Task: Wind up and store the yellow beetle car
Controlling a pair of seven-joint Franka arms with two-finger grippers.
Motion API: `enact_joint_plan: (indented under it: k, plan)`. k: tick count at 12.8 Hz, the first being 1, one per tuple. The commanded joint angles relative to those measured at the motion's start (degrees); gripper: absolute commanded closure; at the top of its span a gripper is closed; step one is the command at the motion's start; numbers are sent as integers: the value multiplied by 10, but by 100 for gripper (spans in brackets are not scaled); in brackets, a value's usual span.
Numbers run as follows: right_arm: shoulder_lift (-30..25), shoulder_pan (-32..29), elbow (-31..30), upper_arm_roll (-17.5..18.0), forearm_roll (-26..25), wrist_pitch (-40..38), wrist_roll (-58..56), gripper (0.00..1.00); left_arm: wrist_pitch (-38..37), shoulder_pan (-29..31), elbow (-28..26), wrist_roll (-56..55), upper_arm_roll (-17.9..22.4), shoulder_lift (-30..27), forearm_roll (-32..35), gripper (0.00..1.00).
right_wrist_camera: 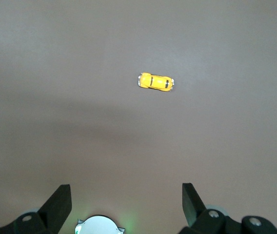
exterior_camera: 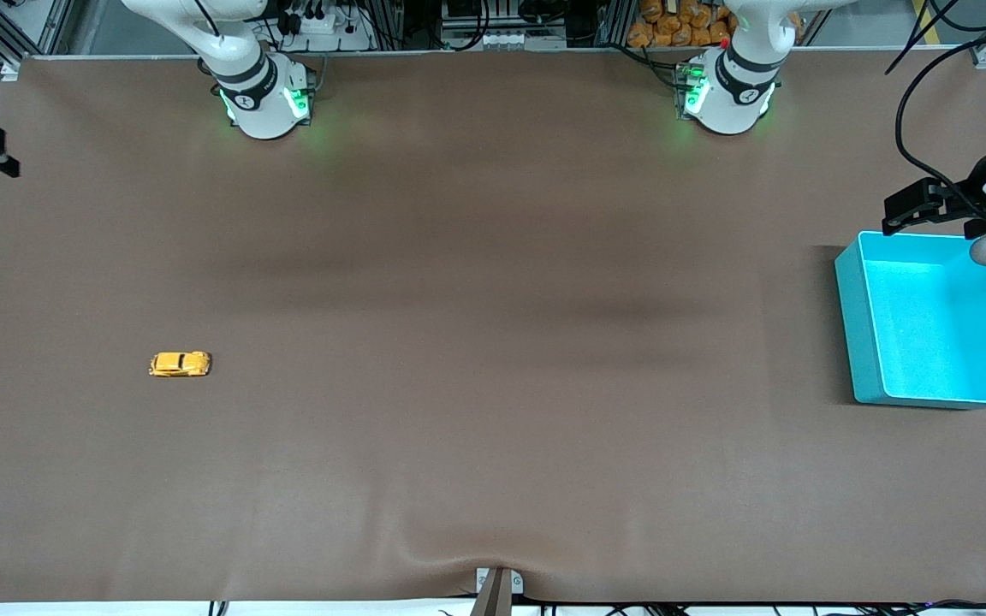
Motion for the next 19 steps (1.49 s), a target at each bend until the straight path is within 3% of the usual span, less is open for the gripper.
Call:
enact_joint_plan:
  k: [1,8,12,19]
  plan:
    - [-3,8,-2,0,-6,-5,5,0,-11,1,-7,6,2,-11,-1,0]
    - [9,2,-2,-2,-5,-4,5,0,-10,0,-7,-2,5,-8,-2,0]
    - [67,69,4,-1,-4,10,1,0,-10,0,-3,2,5,-10,-1,0]
    - [165,35,2,-2,12,61,-10,0,-6,-1,-4,1,3,-16,-14,0]
